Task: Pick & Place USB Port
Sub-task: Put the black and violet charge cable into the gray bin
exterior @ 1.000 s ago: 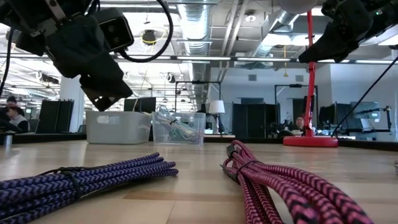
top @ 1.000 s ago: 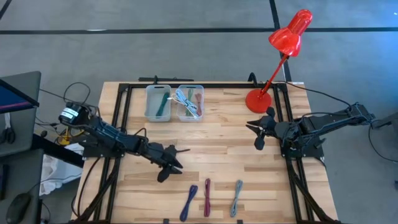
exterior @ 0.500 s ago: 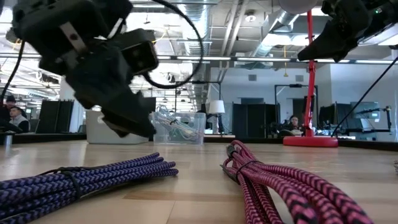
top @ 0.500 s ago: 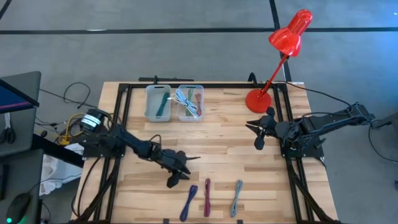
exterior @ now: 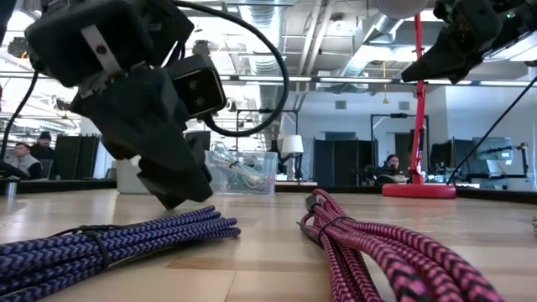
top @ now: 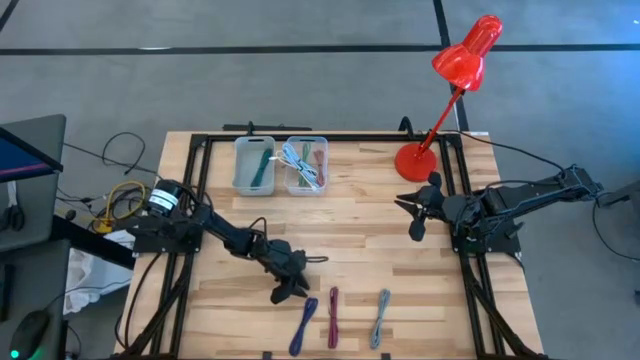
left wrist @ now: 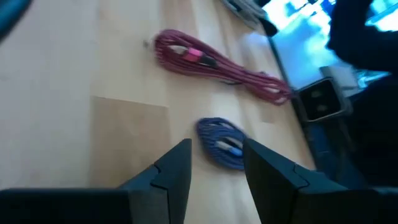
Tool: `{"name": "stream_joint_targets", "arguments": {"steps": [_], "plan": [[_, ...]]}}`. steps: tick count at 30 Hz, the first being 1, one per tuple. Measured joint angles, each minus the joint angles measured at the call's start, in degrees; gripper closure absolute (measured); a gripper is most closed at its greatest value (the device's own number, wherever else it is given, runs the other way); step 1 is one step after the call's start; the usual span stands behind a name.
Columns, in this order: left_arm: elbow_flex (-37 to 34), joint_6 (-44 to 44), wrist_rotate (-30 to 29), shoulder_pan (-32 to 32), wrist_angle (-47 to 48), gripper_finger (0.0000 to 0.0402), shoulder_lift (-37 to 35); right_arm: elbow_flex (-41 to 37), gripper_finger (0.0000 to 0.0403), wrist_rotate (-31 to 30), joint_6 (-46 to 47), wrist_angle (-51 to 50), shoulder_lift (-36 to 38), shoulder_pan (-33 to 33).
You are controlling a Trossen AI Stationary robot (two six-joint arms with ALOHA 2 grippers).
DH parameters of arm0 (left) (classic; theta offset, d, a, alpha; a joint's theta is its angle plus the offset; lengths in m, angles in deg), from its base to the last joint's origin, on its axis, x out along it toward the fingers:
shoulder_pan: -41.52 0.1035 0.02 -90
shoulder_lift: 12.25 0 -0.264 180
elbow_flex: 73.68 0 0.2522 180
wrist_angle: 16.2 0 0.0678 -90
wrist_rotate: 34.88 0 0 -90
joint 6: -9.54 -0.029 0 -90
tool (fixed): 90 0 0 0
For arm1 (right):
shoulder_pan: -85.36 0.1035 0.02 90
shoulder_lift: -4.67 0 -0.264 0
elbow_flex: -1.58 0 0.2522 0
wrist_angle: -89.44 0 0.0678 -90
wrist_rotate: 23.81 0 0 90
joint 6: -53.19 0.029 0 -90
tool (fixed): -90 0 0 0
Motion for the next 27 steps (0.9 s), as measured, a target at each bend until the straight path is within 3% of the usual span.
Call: {"name": "stream_joint_targets", "arguments": {"steps": [7, 16, 27], "plan": [[0.2, 2.9, 2.1, -0.7, -0.1, 0.0258, 0.0, 0.0, 0.0345, 0.0, 0.0, 0.0, 0.0, 0.0], [0.2, 3.1, -5.2, -2.4, 0.5, 0.0258, 0.0, 0.0, 0.0345, 0.0, -0.1, 1.2, 0.0, 0.0], [0.2, 3.1, -7.4, -3.6, 1.3, 0.0258, 0.0, 0.0, 0.0345, 0.0, -0.3, 1.6, 0.0, 0.0]]}}
